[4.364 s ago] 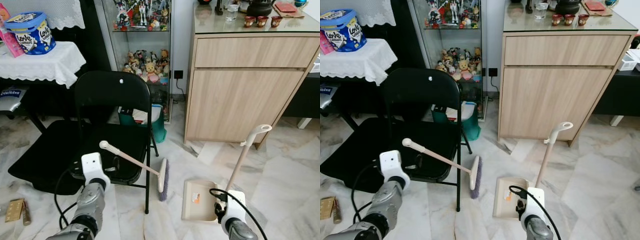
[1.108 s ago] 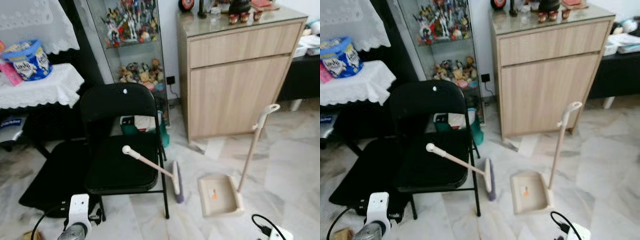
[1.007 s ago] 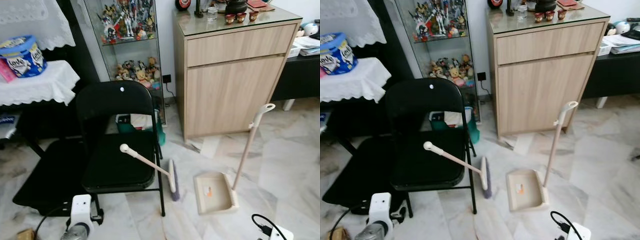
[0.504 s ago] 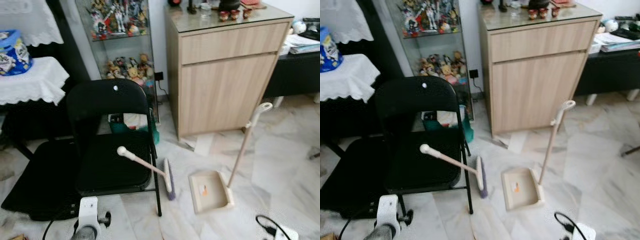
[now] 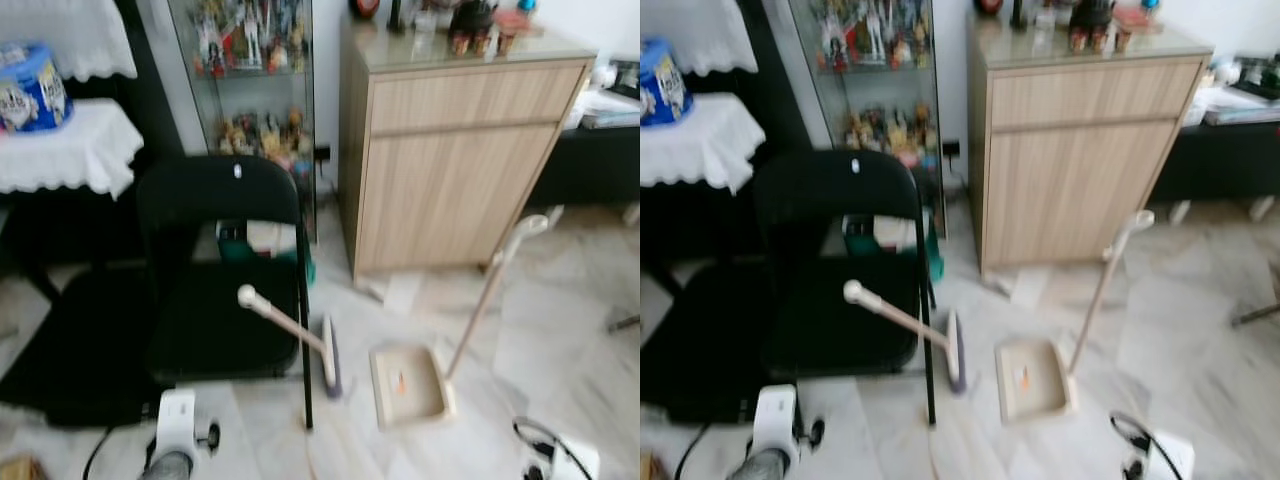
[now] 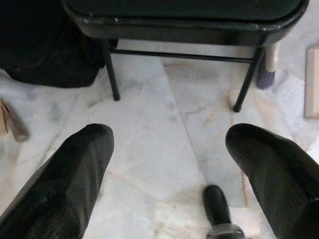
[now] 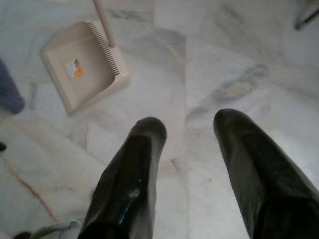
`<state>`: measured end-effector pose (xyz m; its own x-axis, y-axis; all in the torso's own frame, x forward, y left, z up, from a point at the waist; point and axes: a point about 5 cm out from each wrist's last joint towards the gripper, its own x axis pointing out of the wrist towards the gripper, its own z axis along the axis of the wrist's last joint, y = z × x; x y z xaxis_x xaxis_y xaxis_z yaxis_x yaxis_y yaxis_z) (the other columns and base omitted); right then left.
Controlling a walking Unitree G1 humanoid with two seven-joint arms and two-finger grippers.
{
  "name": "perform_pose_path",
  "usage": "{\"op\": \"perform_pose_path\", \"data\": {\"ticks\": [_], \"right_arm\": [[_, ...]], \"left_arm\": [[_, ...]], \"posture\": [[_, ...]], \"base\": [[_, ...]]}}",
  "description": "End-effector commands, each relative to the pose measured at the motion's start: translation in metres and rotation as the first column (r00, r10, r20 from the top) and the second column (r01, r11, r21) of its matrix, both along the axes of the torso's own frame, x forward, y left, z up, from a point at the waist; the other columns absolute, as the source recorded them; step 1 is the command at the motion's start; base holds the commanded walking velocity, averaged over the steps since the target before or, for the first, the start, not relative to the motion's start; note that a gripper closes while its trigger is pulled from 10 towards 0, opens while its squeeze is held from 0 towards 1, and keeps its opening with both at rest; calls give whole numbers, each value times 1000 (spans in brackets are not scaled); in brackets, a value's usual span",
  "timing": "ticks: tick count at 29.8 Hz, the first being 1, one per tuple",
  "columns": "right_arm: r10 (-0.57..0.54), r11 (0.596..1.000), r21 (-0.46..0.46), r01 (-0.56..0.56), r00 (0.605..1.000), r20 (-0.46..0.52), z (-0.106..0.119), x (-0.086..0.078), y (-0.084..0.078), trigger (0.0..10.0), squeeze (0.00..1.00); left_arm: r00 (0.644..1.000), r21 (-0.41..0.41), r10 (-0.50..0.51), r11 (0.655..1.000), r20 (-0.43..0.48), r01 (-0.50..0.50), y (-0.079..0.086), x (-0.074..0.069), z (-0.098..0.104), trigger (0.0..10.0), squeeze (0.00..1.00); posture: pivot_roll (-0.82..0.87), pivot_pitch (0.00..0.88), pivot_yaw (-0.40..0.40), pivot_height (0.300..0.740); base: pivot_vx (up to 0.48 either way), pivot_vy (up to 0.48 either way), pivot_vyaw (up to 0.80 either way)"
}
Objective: Sweep floor
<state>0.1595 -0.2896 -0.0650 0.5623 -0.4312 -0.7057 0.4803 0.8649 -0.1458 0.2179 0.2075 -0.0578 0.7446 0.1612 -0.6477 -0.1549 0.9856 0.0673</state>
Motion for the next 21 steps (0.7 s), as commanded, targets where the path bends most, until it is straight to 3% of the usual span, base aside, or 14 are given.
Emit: {"op": "perform_pose_path", "data": {"ticks": [1, 11, 18, 21], "right_arm": [[24, 1000, -7, -24, 1000, 5, 4, 8, -1, 10000, 0], [81, 997, -2, -81, 997, 8, 6, 22, 8, 10000, 0], [73, 997, 17, -73, 997, 4, 1, 19, 18, 10000, 0], [76, 997, 17, -75, 997, -15, -3, 12, 21, 10000, 0]], "left_arm": [[1000, 0, 28, 1000, -1, -28, 2, -3, -1, 10000, 0], [998, 11, 60, 998, 1, -61, 9, -9, -3, 10000, 0], [998, 67, 48, 997, -34, -46, 22, -16, -4, 10000, 0], [999, 74, 14, 997, -52, -10, 23, -17, -5, 10000, 0]], "posture": [[-180, 0, 4, 740], [-127, 0, -22, 740], [-180, 0, 83, 740], [-197, 0, 101, 740]], "base": [[0, 0, 0], [0, 0, 0], [0, 0, 0], [0, 0, 615]]}}
